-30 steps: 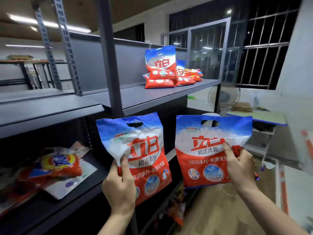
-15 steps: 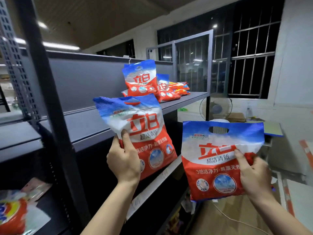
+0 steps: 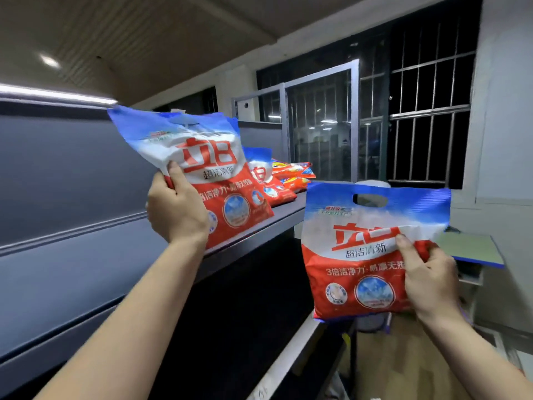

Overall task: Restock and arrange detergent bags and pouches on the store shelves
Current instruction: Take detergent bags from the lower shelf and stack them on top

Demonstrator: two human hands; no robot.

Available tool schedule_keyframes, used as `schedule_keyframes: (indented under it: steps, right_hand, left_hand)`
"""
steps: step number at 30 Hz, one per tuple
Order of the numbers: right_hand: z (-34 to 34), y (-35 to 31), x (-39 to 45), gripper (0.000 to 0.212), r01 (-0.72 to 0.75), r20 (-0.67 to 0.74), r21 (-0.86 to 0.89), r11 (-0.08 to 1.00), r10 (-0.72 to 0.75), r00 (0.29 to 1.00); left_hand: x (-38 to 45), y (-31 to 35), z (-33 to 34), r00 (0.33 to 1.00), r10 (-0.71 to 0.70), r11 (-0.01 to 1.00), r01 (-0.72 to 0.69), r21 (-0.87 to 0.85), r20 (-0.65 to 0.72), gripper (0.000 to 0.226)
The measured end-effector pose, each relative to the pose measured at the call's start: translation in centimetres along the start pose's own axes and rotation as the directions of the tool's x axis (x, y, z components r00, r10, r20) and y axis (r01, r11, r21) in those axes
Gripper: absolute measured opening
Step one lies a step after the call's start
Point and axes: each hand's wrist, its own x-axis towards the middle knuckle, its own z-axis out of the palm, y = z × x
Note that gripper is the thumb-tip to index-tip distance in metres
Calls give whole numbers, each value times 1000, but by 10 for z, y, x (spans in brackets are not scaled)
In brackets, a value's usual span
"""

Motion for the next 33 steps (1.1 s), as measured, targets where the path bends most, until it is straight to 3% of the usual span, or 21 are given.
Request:
schedule_keyframes:
  steps: [5,10,16,19,21,22,24,25,27,29,33]
  right_hand:
    - [28,23,55,29,-15,42,81,997,12,999]
    - [67,41,114,35,-23,101,222,975,0,995]
    - [117,67,205,18,-31,174,364,931,-35,984]
    - [145,78,250,16,-76,224,415,907,-21,974]
    - [168,80,279,15,-126,251,481,868,1,968]
    - [181,79,293,17,-146,253,519,842,11,967]
    - [212,73,317,18,-164,236,599,784,23,972]
    - [228,67,326,20,-175,235,634,753,28,972]
    - [260,56,337,21,-195,245,687,700,29,969]
    - [292,49,343,22,-215,259,721,658,32,965]
    - [360,27,349,26,-199,218,708,678,58,974]
  left_hand:
    - [48,-6,63,999,3,997,0,76,-43,42]
    - [91,-17,125,981,-50,992,71,106,-186,42]
    - [140,-36,212,931,-119,984,157,86,-346,36]
    - [149,-75,251,933,-160,915,263,305,-324,57]
    - [148,-94,266,941,-66,814,243,528,-331,83]
    - [149,-96,271,952,84,768,127,628,-295,86]
    - [148,-93,276,900,435,639,-313,703,6,74]
    - [145,-90,280,829,510,558,-521,646,228,71]
    - [135,-87,283,675,408,423,-736,528,614,83]
    - [130,-88,282,622,230,301,-777,553,748,95]
    - [147,-92,268,742,145,108,-669,735,654,89]
